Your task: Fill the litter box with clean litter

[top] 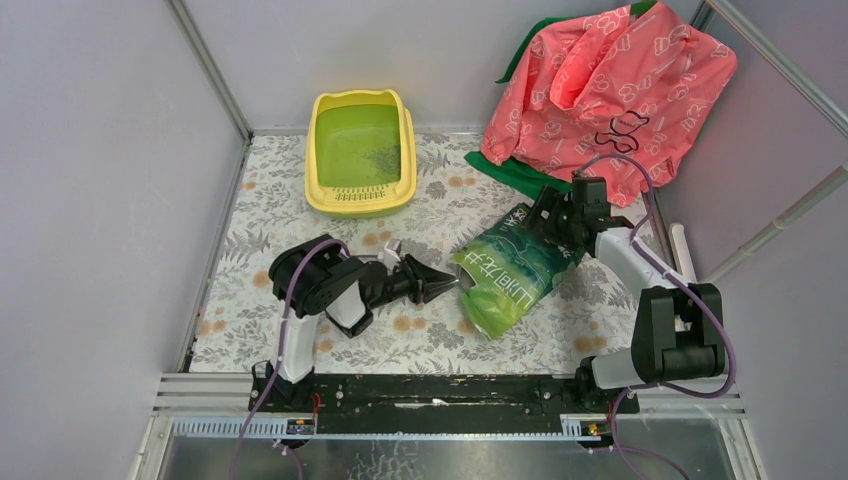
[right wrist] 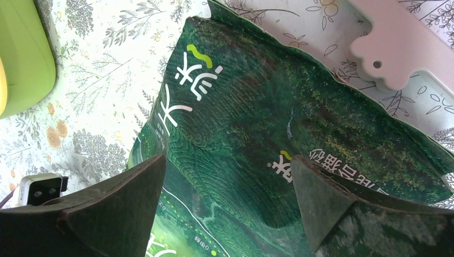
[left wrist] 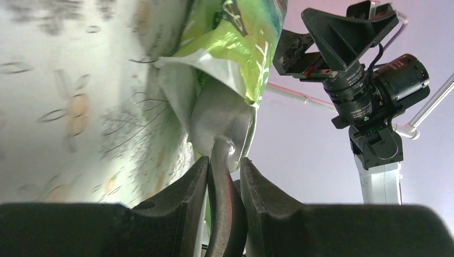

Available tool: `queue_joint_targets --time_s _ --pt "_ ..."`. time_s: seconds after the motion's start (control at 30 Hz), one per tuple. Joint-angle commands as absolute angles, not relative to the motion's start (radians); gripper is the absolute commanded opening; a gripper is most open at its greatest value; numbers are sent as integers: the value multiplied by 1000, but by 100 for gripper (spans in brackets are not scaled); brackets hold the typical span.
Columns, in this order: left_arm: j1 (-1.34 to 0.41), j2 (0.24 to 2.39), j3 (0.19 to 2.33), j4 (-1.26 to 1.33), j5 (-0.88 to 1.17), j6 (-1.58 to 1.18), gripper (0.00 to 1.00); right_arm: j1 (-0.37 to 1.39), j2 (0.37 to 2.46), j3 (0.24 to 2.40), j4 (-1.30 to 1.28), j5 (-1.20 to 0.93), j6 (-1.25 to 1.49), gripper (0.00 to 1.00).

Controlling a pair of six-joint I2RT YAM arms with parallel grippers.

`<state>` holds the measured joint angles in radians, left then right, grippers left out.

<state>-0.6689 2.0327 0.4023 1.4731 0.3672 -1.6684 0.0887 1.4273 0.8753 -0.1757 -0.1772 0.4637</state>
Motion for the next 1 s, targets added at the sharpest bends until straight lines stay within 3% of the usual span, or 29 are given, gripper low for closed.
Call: queue_joint_targets --time_s 0.0,0.97 --pt "-632 2023 334 1610 420 -1642 0 99 1393 856 -201 -191 451 95" --pt "-395 1882 -38 1611 602 -1499 0 98 1373 849 -214 -182 427 95"
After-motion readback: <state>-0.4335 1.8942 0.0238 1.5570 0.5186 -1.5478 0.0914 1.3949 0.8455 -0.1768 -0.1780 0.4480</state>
